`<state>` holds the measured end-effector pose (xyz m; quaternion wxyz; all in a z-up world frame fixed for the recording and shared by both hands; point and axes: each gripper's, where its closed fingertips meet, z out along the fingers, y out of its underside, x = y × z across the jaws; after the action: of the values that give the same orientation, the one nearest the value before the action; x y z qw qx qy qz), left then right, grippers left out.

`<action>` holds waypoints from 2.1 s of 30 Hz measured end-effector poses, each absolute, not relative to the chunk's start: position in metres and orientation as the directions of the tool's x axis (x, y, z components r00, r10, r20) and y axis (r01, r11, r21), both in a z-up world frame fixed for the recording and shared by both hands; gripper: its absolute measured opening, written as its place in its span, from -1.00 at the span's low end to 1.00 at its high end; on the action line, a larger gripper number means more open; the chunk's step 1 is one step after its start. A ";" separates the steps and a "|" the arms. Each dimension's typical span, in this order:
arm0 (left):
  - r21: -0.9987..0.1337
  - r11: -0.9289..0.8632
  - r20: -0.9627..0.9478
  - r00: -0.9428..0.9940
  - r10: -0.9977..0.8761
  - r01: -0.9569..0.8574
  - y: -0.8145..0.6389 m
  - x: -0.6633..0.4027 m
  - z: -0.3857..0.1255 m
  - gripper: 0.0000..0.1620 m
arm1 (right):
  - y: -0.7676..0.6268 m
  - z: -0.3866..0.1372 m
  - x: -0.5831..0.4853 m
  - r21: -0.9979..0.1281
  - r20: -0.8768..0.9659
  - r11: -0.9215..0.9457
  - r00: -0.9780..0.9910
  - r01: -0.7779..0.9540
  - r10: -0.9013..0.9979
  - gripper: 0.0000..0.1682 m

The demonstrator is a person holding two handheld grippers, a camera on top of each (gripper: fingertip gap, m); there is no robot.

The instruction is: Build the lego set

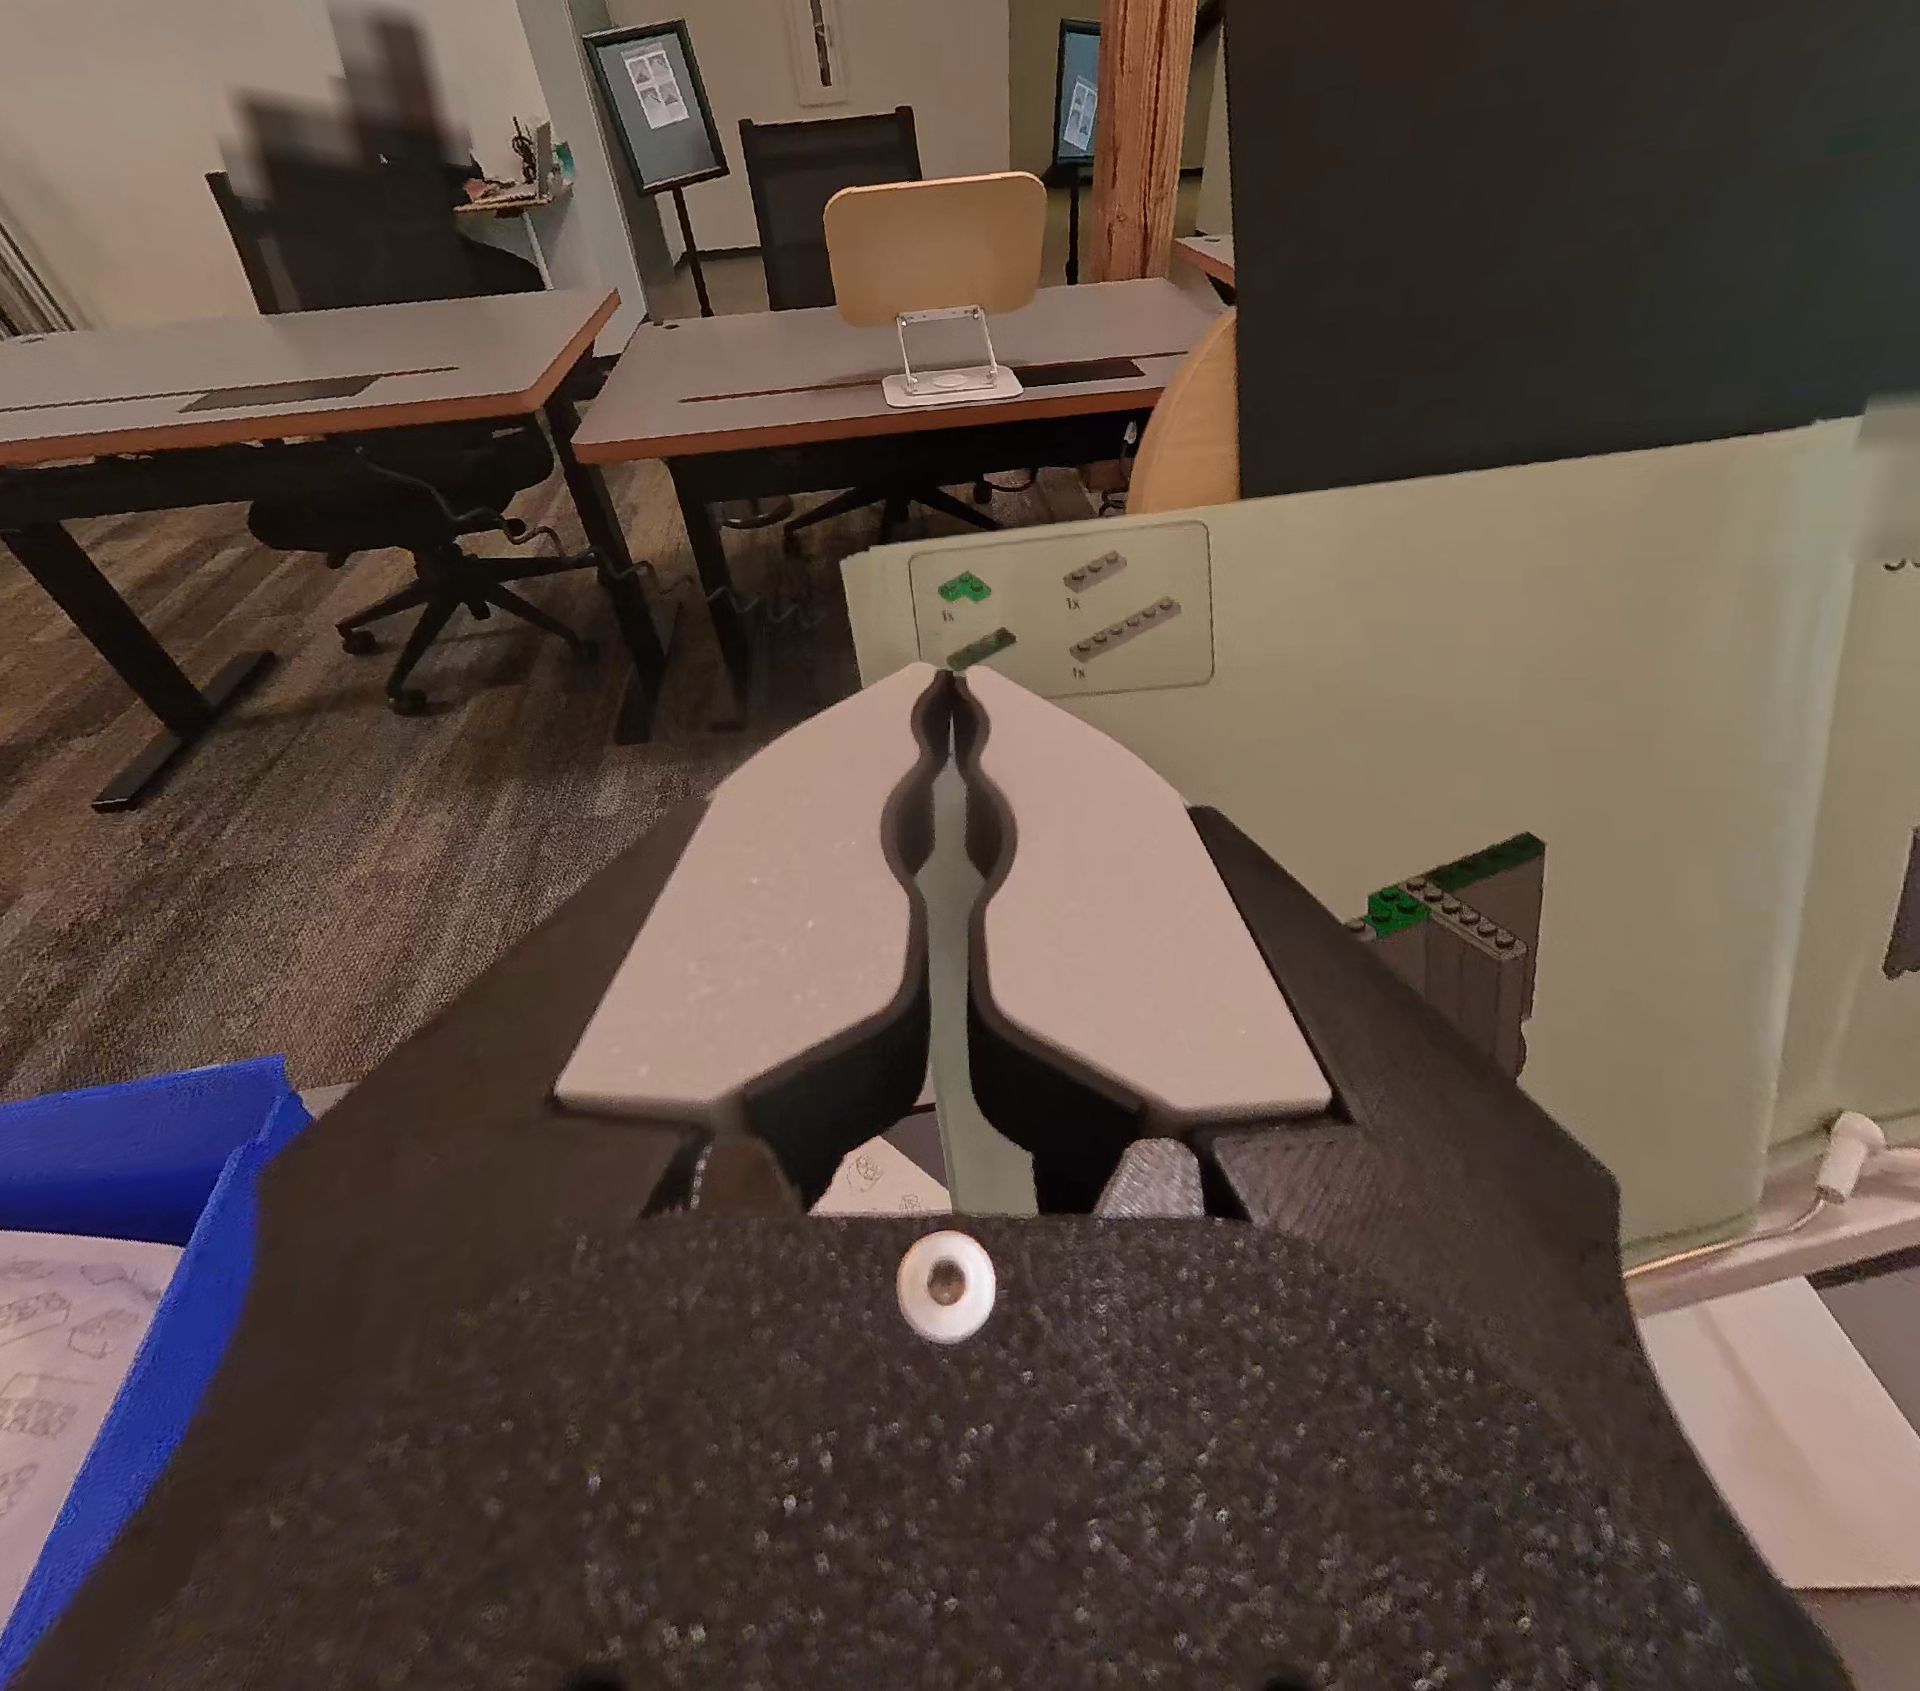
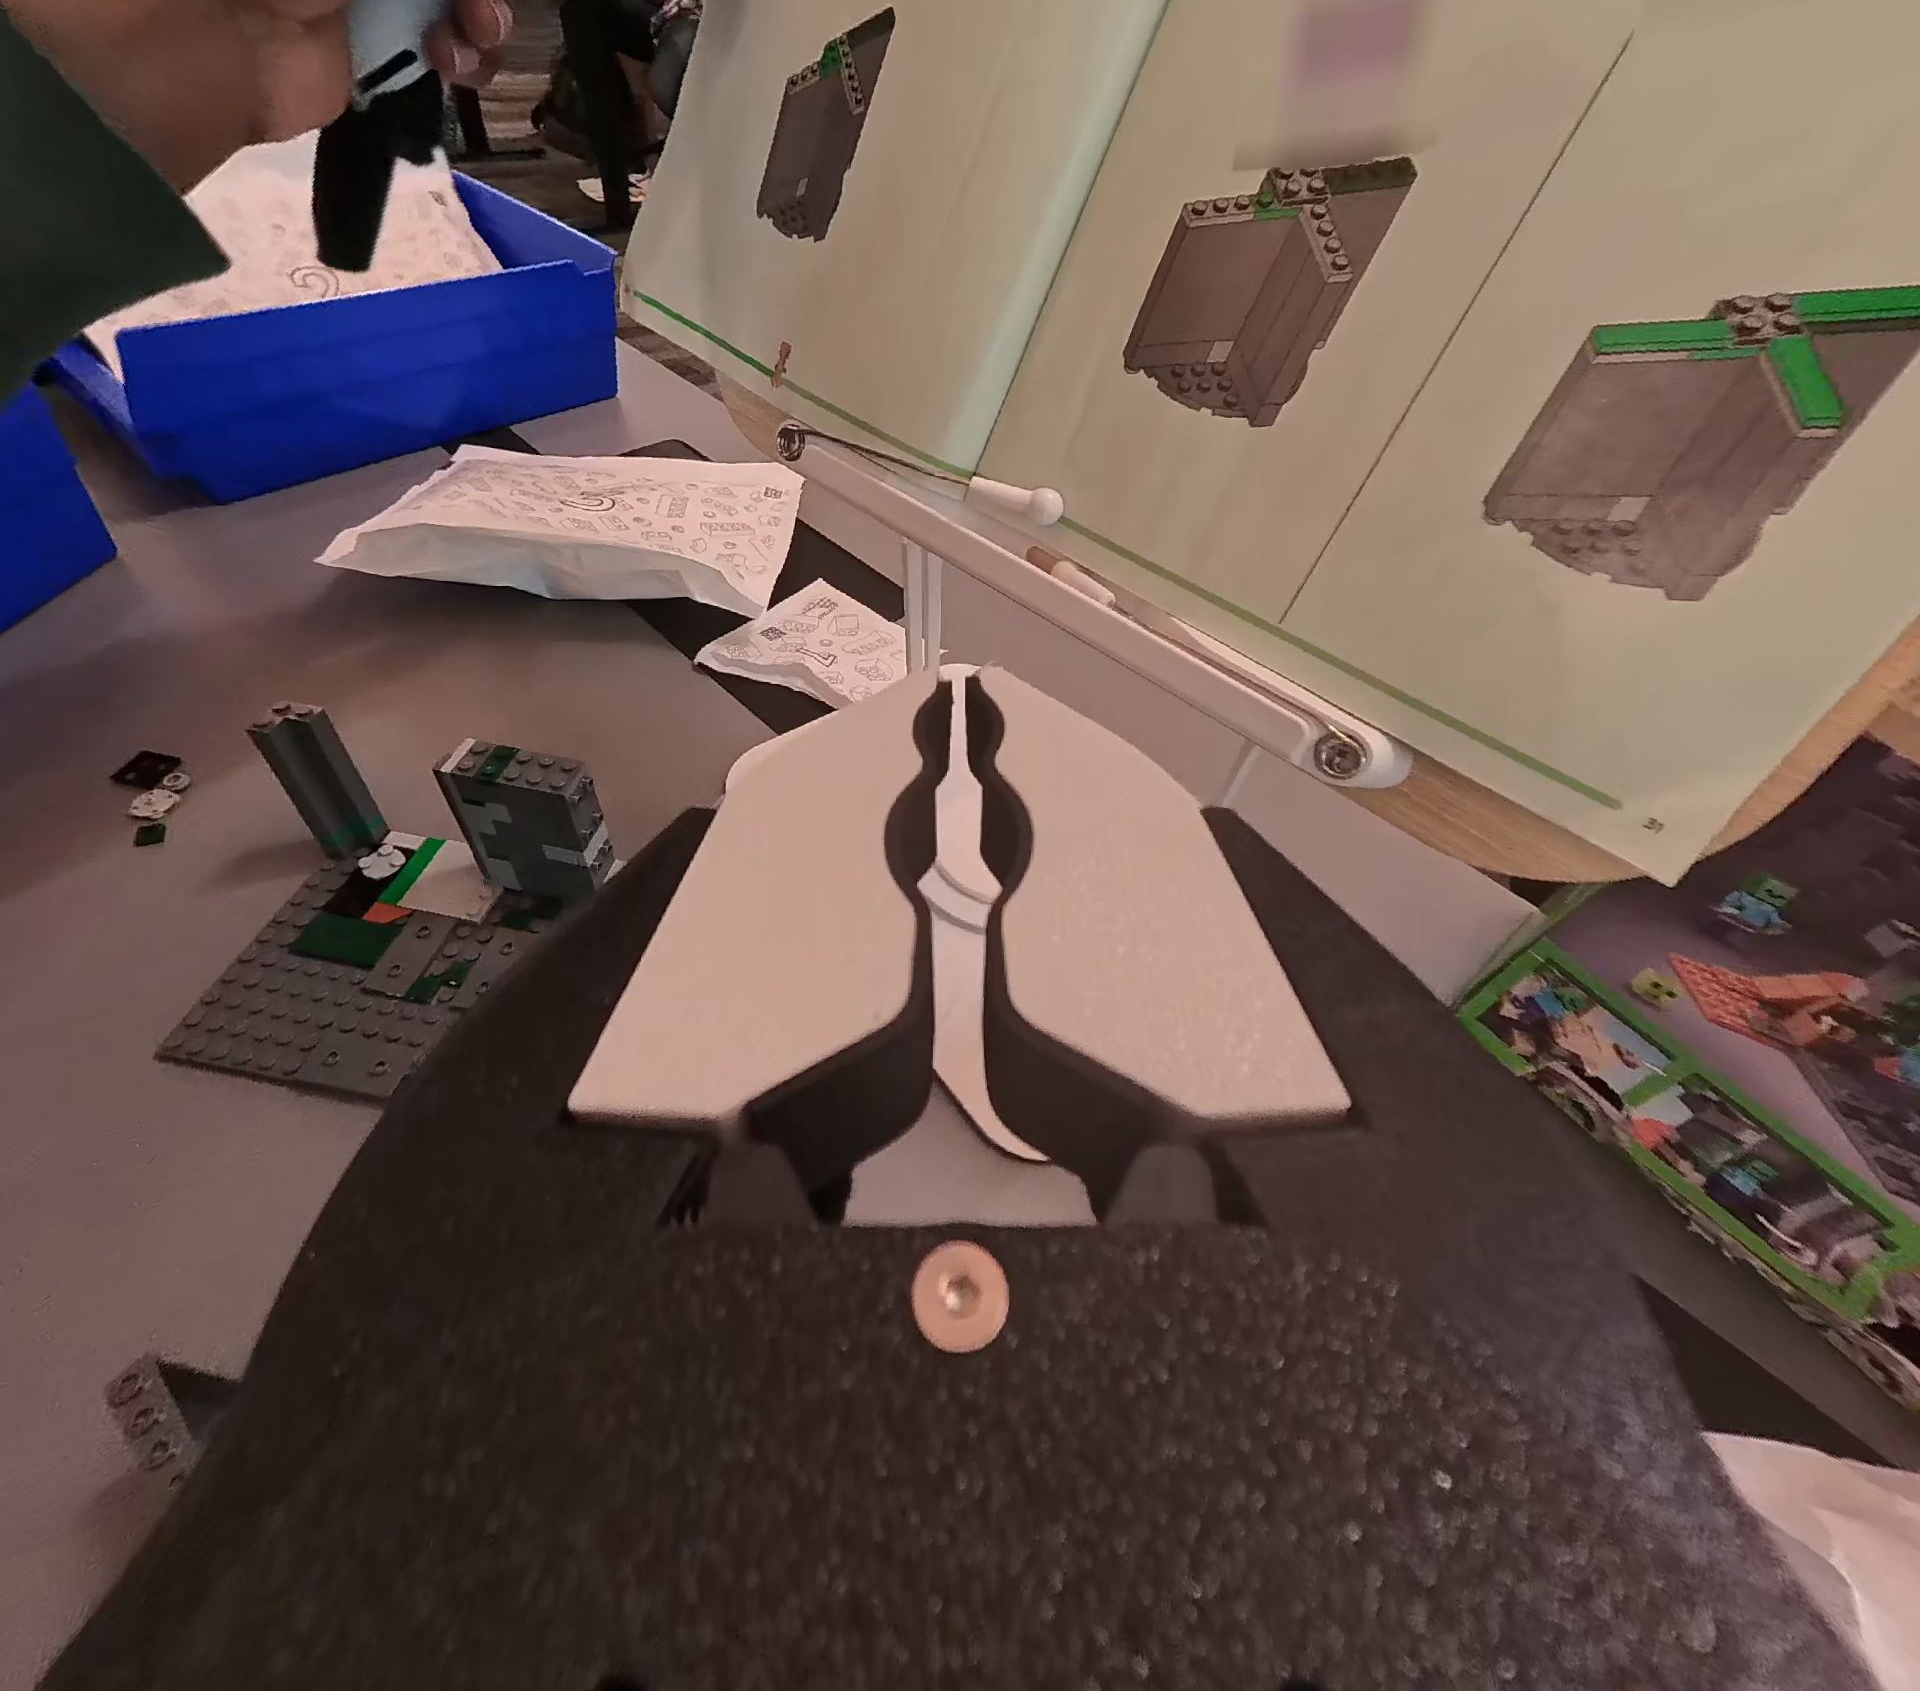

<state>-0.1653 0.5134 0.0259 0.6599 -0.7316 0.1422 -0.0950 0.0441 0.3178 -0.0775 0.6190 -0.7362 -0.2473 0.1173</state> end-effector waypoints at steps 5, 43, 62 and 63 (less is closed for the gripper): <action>-0.993 -0.084 -0.054 0.937 -0.345 -0.088 0.506 -0.163 0.021 -1.00 | 0.318 -0.081 0.040 -0.965 0.145 -0.113 0.844 0.235 0.516 -0.97; -0.991 -0.127 0.087 0.873 -0.480 0.029 0.416 -0.144 -0.002 -1.00 | 0.318 -0.083 0.043 -0.971 0.082 -0.154 0.856 0.185 0.511 -0.93; -0.976 -0.205 -0.002 0.937 -0.350 -0.079 0.212 -0.328 -0.040 -0.93 | 0.261 -0.044 -0.005 -0.977 0.146 -0.020 0.743 0.210 0.653 -1.00; -0.960 -0.265 -0.011 0.954 -0.300 -0.094 0.215 -0.356 -0.053 -0.87 | 0.255 -0.048 -0.011 -0.971 0.166 -0.017 0.723 0.240 0.671 -1.00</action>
<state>-0.3564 0.2154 -0.0533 0.5934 -0.7904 0.1246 -0.0868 -0.0105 0.2551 -0.0477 0.6189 -0.6916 -0.3291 0.1742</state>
